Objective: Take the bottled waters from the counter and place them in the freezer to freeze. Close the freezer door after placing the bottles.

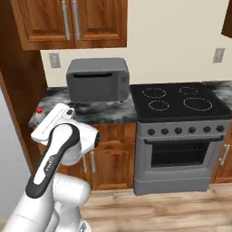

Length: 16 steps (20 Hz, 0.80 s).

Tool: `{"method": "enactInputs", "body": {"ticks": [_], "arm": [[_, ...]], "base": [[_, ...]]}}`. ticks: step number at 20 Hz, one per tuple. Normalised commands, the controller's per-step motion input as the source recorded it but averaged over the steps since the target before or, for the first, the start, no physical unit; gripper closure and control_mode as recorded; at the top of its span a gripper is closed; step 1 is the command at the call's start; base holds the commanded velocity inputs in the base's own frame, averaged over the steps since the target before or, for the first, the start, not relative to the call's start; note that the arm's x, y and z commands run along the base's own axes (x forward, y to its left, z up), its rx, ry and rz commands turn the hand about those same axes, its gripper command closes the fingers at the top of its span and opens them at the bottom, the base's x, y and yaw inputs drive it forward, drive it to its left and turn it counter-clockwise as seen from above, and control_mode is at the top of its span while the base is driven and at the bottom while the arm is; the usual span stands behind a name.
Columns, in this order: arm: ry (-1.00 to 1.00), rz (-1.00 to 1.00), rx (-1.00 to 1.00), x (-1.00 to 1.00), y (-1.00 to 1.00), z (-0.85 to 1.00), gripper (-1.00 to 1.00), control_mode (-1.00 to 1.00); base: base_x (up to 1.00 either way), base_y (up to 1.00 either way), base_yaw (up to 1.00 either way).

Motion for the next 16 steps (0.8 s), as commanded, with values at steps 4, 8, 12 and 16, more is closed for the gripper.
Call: {"method": "enactInputs", "body": {"ticks": [4, 8, 12, 16], "arm": [[0.00, 0.00, 0.00, 0.00, 0.00, 0.00, 1.00, 1.00], [0.00, 0.00, 0.00, 0.00, 0.00, 0.00, 1.00, 1.00], [0.00, 0.00, 0.00, 0.00, 0.00, 0.00, 1.00, 1.00], [0.00, 0.00, 0.00, 0.00, 0.00, 0.00, 1.00, 1.00]], "base": [[-0.75, 0.99, 0.53], [-0.33, 1.00, 0.64], [0.02, 0.90, 0.42], [0.10, 0.87, 0.15]]}}
